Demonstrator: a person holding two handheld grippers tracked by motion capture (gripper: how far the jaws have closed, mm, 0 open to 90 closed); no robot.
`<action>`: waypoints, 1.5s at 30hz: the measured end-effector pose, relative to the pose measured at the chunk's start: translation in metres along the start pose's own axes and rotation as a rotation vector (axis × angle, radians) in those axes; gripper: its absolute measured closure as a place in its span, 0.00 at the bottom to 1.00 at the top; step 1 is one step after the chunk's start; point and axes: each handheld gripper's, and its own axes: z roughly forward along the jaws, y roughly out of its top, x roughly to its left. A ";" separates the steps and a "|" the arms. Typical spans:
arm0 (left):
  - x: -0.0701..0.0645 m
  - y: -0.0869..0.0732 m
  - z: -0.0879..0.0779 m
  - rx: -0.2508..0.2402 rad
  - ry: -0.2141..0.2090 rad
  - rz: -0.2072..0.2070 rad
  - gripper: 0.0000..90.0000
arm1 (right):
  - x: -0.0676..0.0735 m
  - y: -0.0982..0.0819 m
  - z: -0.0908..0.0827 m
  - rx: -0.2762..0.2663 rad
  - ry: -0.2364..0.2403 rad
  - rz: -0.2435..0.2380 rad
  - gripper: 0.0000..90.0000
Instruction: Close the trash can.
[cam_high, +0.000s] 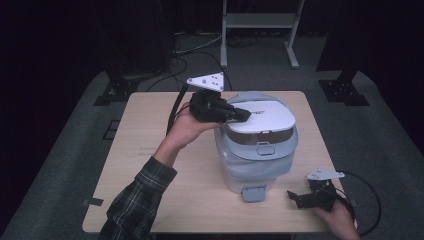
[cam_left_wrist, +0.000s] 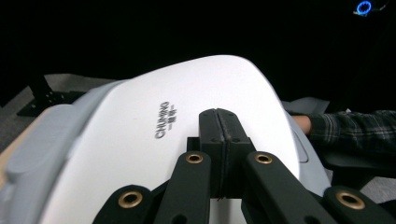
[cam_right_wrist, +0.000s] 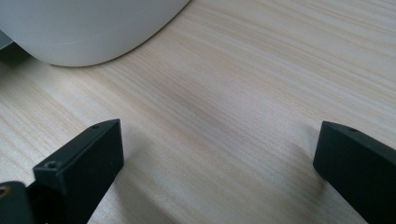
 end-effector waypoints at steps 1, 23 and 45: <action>-0.002 0.001 0.002 0.010 0.000 0.005 1.00 | 0.000 0.000 0.000 0.000 0.000 0.000 0.01; -0.027 0.004 0.037 0.105 -0.033 0.027 1.00 | 0.000 0.000 0.000 0.000 0.000 0.001 0.01; -0.021 0.002 0.029 0.058 0.001 -0.020 0.69 | 0.000 0.000 0.000 0.001 0.001 0.001 0.01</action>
